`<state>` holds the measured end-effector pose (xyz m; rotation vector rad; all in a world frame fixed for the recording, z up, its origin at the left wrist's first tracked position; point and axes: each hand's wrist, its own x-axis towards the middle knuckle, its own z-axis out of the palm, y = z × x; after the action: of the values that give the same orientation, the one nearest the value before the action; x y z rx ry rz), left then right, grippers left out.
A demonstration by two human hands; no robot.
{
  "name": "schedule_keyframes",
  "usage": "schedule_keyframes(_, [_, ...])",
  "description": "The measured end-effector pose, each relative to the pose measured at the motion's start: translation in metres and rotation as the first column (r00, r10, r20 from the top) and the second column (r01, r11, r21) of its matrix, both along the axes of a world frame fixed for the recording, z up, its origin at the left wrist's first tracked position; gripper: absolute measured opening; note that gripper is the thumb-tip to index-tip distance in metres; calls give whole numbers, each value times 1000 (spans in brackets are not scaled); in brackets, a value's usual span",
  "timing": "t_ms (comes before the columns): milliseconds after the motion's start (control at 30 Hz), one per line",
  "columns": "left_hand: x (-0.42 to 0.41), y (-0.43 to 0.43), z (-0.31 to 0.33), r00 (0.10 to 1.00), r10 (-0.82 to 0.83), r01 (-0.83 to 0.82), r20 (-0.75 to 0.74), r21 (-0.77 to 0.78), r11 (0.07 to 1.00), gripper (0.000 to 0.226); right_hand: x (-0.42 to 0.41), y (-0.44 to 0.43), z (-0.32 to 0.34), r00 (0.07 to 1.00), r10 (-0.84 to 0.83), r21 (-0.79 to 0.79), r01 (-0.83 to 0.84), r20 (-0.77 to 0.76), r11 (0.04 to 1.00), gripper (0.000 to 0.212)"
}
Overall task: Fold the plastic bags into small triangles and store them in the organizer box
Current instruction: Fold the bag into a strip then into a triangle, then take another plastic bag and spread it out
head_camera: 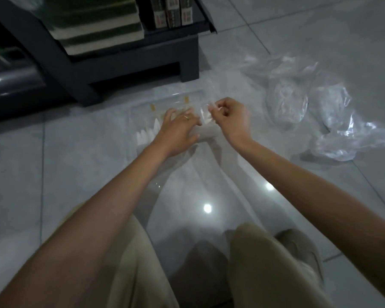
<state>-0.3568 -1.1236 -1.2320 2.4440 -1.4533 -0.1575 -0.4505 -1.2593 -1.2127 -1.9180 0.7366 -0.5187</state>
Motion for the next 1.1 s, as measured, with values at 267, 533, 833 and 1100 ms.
schedule_keyframes(267, [2,-1,-19,992,-31,40,125,-71,997,27,35,2,3,930,155,-317,-266,-334,910,10])
schedule_keyframes(533, [1,2,-25,986,90,-67,143,-158,985,26,35,7,0,920,184,-186,-259,-346,948,9])
schedule_keyframes(833, [0,2,-27,983,142,-119,120,-179,976,33,30,13,-3,826,138,-503,-456,-547,734,31])
schedule_keyframes(1100, [-5,4,-28,985,79,-54,156,-157,986,33,-16,15,-14,747,399,-327,-616,-532,717,46])
